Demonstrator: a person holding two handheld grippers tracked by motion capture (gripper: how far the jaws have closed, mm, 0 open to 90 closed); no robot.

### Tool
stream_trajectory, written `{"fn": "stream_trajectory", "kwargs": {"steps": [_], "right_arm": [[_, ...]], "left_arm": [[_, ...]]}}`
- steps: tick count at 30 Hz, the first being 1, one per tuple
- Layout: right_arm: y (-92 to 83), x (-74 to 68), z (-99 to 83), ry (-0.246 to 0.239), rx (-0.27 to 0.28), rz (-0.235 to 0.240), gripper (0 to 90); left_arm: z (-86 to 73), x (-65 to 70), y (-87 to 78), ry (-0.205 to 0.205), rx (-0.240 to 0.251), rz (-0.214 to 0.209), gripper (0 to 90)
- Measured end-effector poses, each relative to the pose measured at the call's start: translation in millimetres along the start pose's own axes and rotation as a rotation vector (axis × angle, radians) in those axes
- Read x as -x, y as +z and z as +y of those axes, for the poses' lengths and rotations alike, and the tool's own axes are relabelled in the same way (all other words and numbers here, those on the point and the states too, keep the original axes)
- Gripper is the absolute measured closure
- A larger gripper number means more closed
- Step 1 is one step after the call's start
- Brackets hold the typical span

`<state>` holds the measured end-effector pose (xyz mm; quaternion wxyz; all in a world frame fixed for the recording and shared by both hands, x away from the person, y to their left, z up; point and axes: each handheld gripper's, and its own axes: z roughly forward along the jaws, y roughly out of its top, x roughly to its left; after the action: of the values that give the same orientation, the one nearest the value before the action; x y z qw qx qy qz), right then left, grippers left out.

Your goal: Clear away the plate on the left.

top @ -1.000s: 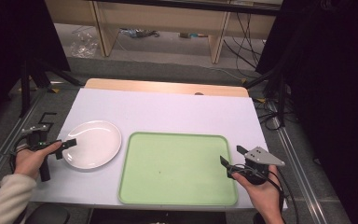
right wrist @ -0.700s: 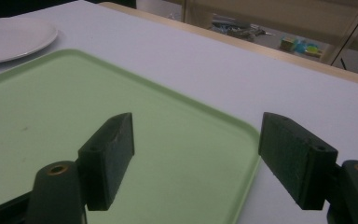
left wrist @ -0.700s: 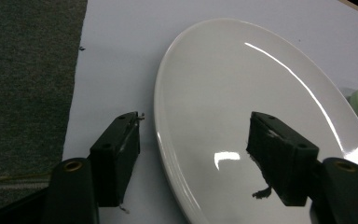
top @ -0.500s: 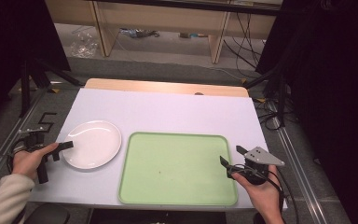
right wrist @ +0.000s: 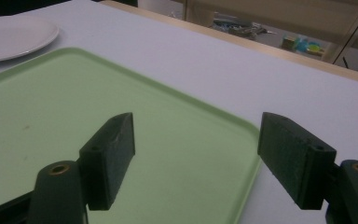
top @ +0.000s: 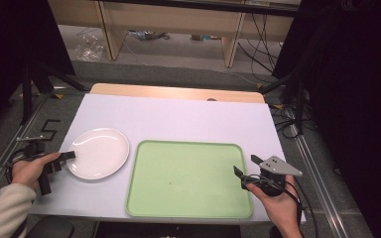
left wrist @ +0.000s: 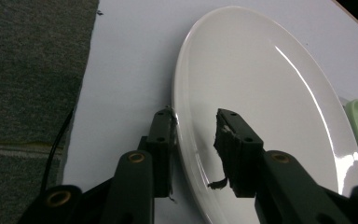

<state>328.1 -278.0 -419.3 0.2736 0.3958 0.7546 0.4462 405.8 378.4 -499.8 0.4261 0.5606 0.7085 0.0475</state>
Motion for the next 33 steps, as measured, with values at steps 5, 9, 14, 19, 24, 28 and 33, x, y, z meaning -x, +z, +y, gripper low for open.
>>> {"fn": "stream_trajectory", "kwargs": {"steps": [5, 9, 14, 19, 24, 28, 33], "right_arm": [[0.8, 0.5, 0.2, -0.011, 0.009, -0.008, 28.4], [0.5, 0.3, 0.3, -0.011, -0.002, -0.009, 28.5], [0.2, -0.1, 0.4, 0.001, -0.013, 0.001, 28.5], [0.8, 0.2, 0.4, 0.001, -0.004, -0.002, 28.6], [0.4, 1.2, 0.6, -0.011, 0.002, -0.013, 28.6], [0.2, 1.5, 0.6, -0.012, 0.002, -0.015, 28.7], [0.3, 1.5, 0.6, -0.012, 0.002, -0.015, 28.8]], "left_arm": [[2.9, -2.4, -1.0, -0.021, -0.03, 0.023, 73.4], [4.5, -2.1, -0.5, -0.053, -0.037, 0.025, 74.9], [6.2, -4.2, -0.8, -0.077, -0.046, 0.009, 77.2], [7.0, -3.6, -2.4, -0.096, -0.037, -0.017, 79.4], [12.3, 3.5, -13.5, -0.082, 0.009, -0.066, 82.7], [15.3, 9.1, -20.5, -0.081, 0.03, -0.102, 85.7], [17.2, 16.3, -25.0, -0.069, 0.057, -0.134, 86.9]]}}
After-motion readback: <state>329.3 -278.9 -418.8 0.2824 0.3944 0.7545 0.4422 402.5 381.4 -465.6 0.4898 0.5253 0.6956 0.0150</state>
